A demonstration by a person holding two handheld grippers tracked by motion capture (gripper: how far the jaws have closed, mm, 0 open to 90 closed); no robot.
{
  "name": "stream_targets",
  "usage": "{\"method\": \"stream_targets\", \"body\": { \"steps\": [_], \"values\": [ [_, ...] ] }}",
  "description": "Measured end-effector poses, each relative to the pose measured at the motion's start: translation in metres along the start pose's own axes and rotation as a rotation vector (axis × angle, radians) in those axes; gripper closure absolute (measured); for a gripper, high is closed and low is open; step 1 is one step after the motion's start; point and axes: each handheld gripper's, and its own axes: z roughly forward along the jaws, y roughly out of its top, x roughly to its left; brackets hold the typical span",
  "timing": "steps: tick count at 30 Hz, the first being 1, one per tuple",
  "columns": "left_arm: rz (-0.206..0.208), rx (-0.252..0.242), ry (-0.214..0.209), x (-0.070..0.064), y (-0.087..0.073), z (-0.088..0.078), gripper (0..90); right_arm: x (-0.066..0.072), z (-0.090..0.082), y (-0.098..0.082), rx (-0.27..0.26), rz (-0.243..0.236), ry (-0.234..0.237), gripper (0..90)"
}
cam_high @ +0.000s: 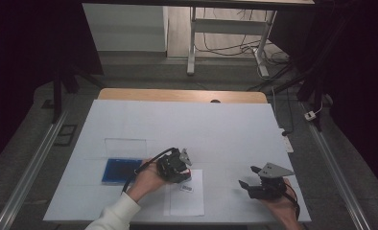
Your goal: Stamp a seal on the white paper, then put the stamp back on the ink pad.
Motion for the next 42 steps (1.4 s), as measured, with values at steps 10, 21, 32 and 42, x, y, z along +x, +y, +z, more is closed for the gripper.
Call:
{"method": "stream_targets", "body": {
  "steps": [10, 21, 32, 42],
  "values": [
    [-0.038, -0.083, -0.006, 0.004, -0.005, -0.022, 70.4, 0.0, 0.0, 0.0, -0.001, 0.002, 0.001, 27.0],
    [-0.051, -0.152, -0.01, 0.004, -0.013, -0.045, 70.3, -0.001, 0.0, -0.001, -0.005, 0.003, -0.001, 27.1],
    [-0.063, -0.202, 0.013, 0.003, -0.029, -0.07, 70.3, -0.001, 0.0, 0.0, -0.011, 0.003, -0.002, 27.2],
    [-0.098, -0.246, 0.033, 0.009, -0.05, -0.088, 70.3, 0.0, -0.001, 0.0, -0.009, 0.006, -0.005, 27.1]
  ]
}}
